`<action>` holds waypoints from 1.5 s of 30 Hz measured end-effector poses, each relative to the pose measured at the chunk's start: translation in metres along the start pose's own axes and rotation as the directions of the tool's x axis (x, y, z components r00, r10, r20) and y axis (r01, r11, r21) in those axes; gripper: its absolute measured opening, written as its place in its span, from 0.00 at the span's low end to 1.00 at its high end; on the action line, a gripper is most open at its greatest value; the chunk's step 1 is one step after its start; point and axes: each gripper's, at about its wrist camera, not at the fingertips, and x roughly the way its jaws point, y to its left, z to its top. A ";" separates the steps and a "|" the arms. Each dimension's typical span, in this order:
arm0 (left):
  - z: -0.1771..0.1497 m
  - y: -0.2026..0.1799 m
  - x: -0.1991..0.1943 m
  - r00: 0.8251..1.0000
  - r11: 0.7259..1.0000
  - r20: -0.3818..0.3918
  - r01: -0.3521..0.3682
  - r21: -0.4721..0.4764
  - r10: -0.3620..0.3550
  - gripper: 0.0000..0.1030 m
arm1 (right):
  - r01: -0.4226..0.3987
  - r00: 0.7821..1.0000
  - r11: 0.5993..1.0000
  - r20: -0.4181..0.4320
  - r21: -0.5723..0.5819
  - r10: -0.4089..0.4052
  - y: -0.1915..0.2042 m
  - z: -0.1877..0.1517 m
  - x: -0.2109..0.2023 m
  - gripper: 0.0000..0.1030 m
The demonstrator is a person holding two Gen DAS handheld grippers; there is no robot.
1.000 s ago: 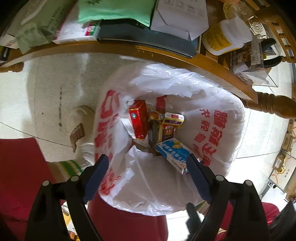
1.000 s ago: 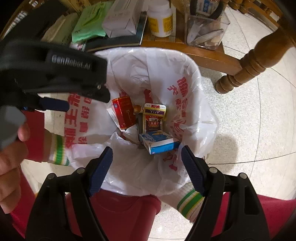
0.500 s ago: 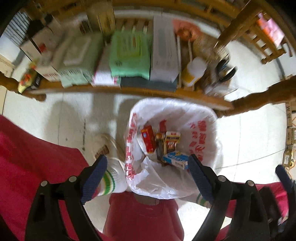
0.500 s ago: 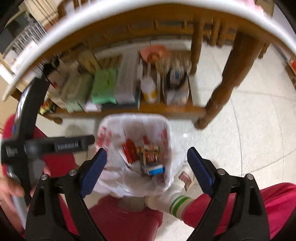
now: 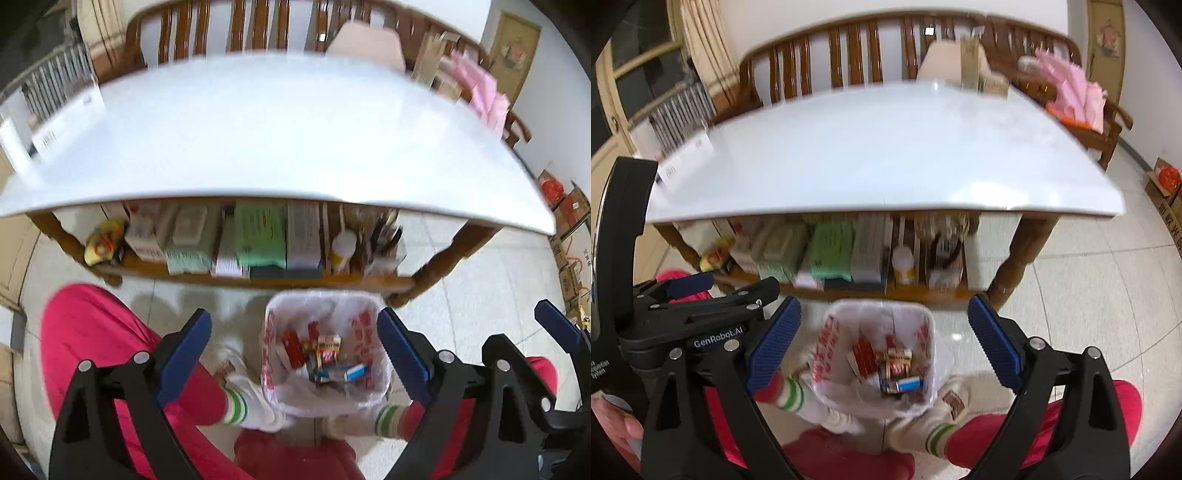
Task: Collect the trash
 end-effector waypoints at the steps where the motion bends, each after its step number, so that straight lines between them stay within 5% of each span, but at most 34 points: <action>1: 0.002 0.000 -0.006 1.000 1.000 0.016 -0.001 0.000 0.001 0.87 | 0.001 1.000 1.000 0.020 0.001 -0.001 -0.001 0.003 -0.007 0.89; 9: 0.004 -0.004 -0.077 0.969 0.997 0.238 -0.072 0.020 0.065 0.91 | 0.032 0.979 0.999 0.202 -0.017 -0.027 0.009 0.010 -0.068 0.92; 17: -0.002 -0.010 -0.145 0.892 0.988 0.433 -0.151 0.016 0.130 0.92 | 0.057 0.933 0.998 0.358 -0.017 -0.047 0.017 0.010 -0.130 0.93; 21: -0.003 -0.011 -0.166 0.872 0.990 0.476 -0.139 0.009 0.117 0.92 | 0.065 0.908 0.998 0.415 -0.010 -0.055 0.018 0.011 -0.154 0.93; 30: -0.009 -0.012 -0.194 0.843 0.993 0.528 -0.121 0.005 0.100 0.92 | 0.113 0.867 0.994 0.489 -0.008 -0.095 0.022 0.009 -0.185 0.93; 45: -0.010 -0.008 -0.201 0.850 0.995 0.520 -0.102 -0.004 0.089 0.92 | 0.134 0.855 0.991 0.506 -0.005 -0.113 0.030 0.004 -0.194 0.93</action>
